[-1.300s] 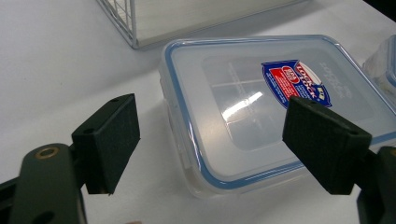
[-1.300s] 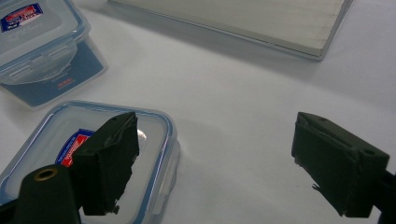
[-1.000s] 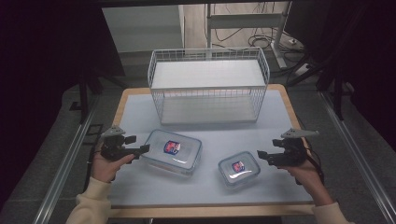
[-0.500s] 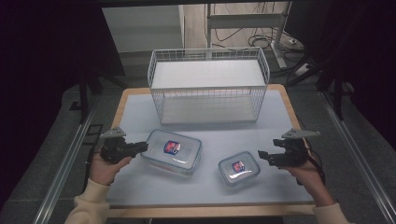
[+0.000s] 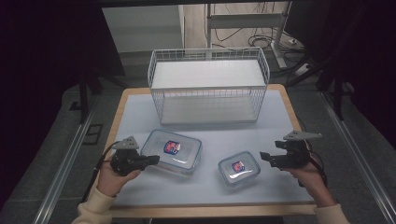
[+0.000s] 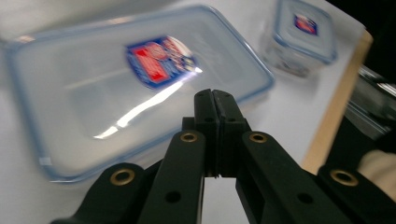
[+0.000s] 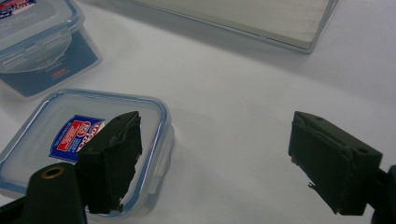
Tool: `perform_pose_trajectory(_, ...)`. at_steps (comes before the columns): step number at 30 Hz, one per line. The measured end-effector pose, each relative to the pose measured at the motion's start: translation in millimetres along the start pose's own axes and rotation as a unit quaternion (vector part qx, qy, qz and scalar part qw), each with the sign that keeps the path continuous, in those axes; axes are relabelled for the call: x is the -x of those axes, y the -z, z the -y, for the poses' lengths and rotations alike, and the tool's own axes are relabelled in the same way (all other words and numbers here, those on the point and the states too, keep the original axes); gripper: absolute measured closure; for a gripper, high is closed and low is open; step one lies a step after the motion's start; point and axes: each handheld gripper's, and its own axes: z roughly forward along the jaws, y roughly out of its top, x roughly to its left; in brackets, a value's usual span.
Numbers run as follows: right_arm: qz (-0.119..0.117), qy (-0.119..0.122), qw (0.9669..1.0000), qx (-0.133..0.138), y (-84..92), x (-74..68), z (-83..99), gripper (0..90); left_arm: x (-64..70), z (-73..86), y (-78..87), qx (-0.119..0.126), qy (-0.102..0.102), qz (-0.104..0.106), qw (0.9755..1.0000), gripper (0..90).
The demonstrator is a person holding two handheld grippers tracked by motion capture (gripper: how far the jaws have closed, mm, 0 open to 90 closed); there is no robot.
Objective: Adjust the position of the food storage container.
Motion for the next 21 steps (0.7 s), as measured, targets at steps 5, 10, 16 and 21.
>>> perform_pose_trajectory(5,0.002,-0.005,1.0,0.0,2.7,2.6,4.4,17.1,15.9,-1.3,-14.6,-0.022,-0.02,0.027,0.9992,89.8)
perform_pose_trajectory(10,0.004,-0.01,0.9999,0.005,6.9,5.0,5.2,17.2,26.6,-0.4,-25.1,-0.039,-0.035,0.036,0.998,89.7)
perform_pose_trajectory(16,0.002,-0.01,0.9999,0.007,8.3,5.4,4.5,17.4,34.6,3.0,-43.4,-0.066,-0.046,0.048,0.9956,89.8)
perform_pose_trajectory(21,0.001,-0.01,0.9999,0.004,8.1,3.2,3.5,17.4,36.9,4.7,-49.5,-0.075,-0.047,0.056,0.9945,89.9)
